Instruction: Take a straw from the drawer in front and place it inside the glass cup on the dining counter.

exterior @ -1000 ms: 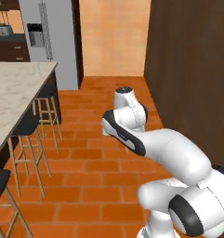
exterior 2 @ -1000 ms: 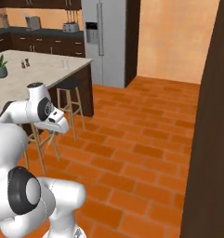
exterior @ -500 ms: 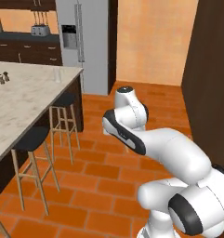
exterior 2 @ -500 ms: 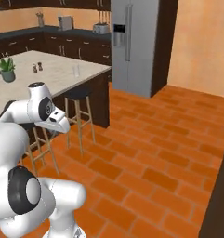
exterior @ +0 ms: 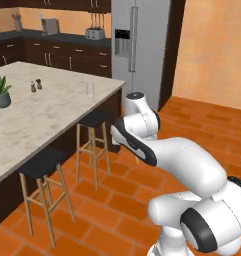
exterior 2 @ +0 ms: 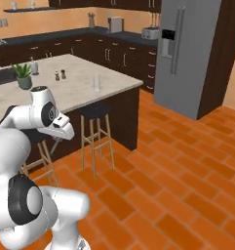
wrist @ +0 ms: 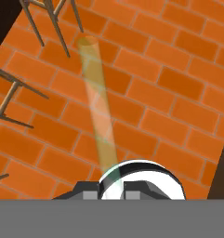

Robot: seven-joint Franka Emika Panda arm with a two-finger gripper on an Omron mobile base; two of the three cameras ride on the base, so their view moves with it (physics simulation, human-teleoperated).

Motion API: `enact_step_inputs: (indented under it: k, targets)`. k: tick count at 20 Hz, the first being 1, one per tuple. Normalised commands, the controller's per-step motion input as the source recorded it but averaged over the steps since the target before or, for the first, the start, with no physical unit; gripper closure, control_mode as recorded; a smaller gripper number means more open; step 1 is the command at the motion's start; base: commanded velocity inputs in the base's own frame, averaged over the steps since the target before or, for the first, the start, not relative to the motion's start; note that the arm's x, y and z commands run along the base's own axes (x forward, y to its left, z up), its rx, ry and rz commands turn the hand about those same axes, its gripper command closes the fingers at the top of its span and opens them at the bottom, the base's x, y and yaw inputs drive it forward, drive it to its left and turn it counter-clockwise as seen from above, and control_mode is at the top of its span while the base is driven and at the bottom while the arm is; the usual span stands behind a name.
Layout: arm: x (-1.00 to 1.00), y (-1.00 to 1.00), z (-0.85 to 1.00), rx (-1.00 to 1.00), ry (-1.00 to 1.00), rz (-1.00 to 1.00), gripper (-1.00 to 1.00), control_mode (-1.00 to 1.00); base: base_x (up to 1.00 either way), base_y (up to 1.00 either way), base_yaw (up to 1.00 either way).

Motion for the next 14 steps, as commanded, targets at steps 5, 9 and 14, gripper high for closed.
enact_step_inputs:
  k: [5,9,14]
  targets:
    - [0.00,0.00,0.00,0.00,0.00,0.00,1.00,1.00,0.84,-0.62,0.52]
    - [0.00,0.00,0.00,0.00,0.00,0.00,1.00,1.00,0.70,-0.61,0.56]
    - [0.00,0.00,0.00,0.00,0.00,0.00,1.00,1.00,0.66,-0.64,0.54]
